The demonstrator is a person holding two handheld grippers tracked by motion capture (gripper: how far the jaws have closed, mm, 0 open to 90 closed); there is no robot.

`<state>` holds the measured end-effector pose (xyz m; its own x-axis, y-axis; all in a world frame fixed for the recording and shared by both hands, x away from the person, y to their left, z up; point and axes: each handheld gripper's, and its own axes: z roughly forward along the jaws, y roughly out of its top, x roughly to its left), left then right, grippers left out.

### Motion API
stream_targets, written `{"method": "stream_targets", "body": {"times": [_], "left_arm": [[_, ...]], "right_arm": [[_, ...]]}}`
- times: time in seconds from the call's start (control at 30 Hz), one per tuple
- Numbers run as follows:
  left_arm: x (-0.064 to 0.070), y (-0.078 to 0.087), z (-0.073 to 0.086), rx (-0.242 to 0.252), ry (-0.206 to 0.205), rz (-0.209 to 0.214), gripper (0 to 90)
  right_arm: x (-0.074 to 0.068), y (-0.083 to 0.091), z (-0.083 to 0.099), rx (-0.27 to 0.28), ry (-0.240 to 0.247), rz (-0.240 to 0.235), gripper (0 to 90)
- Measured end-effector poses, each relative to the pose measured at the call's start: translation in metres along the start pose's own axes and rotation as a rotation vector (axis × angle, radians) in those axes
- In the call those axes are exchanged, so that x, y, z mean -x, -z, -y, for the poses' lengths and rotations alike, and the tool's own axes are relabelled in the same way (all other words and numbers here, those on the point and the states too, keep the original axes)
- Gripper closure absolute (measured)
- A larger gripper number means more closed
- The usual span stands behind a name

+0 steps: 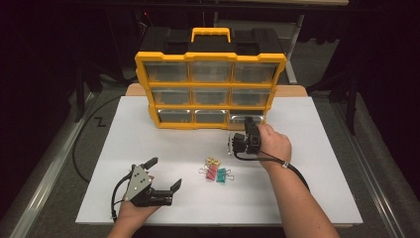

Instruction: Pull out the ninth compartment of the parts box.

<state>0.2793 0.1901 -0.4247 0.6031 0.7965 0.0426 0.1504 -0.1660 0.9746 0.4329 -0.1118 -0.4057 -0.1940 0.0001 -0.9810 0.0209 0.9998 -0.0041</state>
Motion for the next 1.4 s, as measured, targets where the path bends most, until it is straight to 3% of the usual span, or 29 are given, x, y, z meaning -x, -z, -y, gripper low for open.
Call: {"method": "stream_targets", "body": {"times": [0.1, 0.2, 0.4, 0.53, 0.7, 0.93, 1.4], "left_arm": [[0.0, 0.0, 0.0, 0.0, 0.0, 0.0, 0.3], [0.0, 0.0, 0.0, 0.0, -0.001, 0.0, 0.3], [0.0, 0.0, 0.0, 0.001, 0.0, -0.001, 0.3], [0.0, 0.0, 0.0, 0.001, 0.0, -0.001, 0.3], [-0.001, 0.001, 0.0, 0.005, 0.001, -0.001, 0.3], [-0.001, 0.001, 0.0, 0.006, 0.0, -0.001, 0.3], [-0.001, 0.0, 0.0, 0.007, -0.005, 0.0, 0.3]], "right_arm": [[0.0, 0.0, 0.0, 0.01, -0.004, -0.004, 74.3], [-0.001, -0.001, 0.0, 0.007, -0.013, -0.014, 62.9], [0.004, -0.005, -0.001, 0.006, 0.015, -0.022, 55.9], [0.008, -0.008, -0.003, 0.009, 0.019, -0.023, 57.1], [0.01, -0.011, -0.005, -0.013, 0.031, -0.056, 65.0], [0.008, -0.012, -0.004, -0.013, 0.039, -0.041, 76.6], [0.004, -0.002, -0.005, -0.017, 0.04, -0.024, 77.3]]}}
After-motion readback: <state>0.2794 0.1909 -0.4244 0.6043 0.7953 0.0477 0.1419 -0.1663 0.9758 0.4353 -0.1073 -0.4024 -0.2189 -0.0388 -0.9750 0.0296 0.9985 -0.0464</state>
